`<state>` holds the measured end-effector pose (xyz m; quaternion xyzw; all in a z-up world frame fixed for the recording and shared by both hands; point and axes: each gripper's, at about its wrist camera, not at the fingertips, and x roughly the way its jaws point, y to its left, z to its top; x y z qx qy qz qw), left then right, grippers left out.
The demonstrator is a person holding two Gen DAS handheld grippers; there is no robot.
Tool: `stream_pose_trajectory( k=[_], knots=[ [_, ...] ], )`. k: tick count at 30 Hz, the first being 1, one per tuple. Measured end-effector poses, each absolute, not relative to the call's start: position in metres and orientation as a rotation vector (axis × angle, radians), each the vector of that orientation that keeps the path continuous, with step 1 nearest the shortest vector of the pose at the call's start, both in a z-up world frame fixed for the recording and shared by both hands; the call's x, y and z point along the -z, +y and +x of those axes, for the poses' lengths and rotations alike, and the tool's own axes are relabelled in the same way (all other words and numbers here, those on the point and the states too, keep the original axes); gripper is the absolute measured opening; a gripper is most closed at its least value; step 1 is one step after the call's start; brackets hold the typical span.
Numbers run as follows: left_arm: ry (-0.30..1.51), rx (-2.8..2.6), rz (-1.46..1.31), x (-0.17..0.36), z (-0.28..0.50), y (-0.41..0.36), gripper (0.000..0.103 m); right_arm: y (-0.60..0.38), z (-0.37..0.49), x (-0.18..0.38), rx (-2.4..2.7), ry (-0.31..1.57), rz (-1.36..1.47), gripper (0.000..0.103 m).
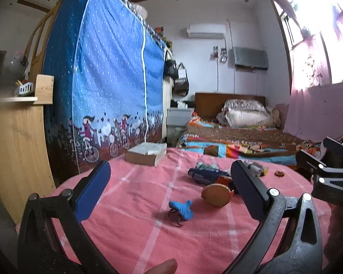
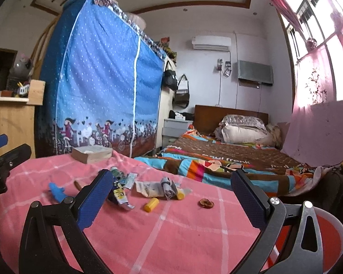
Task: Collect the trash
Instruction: 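Grasp the blue plastic piece with the left tool while the right grasps the yellow cylinder, then carry both items over the orange bucket and open both tools to drop them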
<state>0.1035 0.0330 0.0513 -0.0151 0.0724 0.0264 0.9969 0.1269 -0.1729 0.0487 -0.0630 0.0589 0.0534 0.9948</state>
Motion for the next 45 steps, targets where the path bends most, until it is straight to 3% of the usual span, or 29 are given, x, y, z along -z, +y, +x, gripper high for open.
stream_pose_trajectory(
  k=[7, 8, 10, 14, 17, 21, 23, 27, 31, 37, 45],
  knots=[
    [0.319, -0.071, -0.038, -0.038, 0.131, 0.033, 0.103, -0.172, 0.161, -0.042, -0.111, 0.253, -0.129, 0.101],
    [0.351, -0.069, -0.041, -0.035, 0.135, 0.034, 0.103, -0.172, 0.167, -0.039, -0.111, 0.292, -0.131, 0.099],
    [0.411, -0.064, -0.045, -0.030, 0.143, 0.033, 0.101, -0.171, 0.178, -0.033, -0.117, 0.360, -0.138, 0.084],
    [0.522, -0.032, -0.055, -0.016, 0.161, 0.034, 0.080, -0.172, 0.198, -0.021, -0.166, 0.481, -0.124, 0.064],
    [0.586, -0.010, -0.060, -0.011, 0.171, 0.033, 0.069, -0.169, 0.213, -0.013, -0.207, 0.557, -0.114, 0.055],
    [0.648, 0.010, -0.082, -0.006, 0.180, 0.033, 0.059, -0.169, 0.228, -0.009, -0.248, 0.615, -0.084, 0.051],
    [0.680, 0.021, -0.097, -0.003, 0.184, 0.035, 0.047, -0.169, 0.234, -0.007, -0.267, 0.639, -0.078, 0.045],
    [0.702, 0.040, -0.109, -0.001, 0.185, 0.036, 0.034, -0.166, 0.243, -0.002, -0.289, 0.672, -0.069, 0.037],
    [0.692, 0.043, -0.097, -0.003, 0.182, 0.034, 0.023, -0.170, 0.245, -0.002, -0.301, 0.678, -0.044, 0.015],
    [0.635, 0.047, -0.111, -0.012, 0.172, 0.031, 0.022, -0.173, 0.236, -0.007, -0.337, 0.639, -0.022, 0.013],
    [0.455, 0.090, -0.065, -0.047, 0.149, -0.008, 0.022, -0.194, 0.186, -0.037, -0.313, 0.423, -0.027, 0.013]
  ],
)
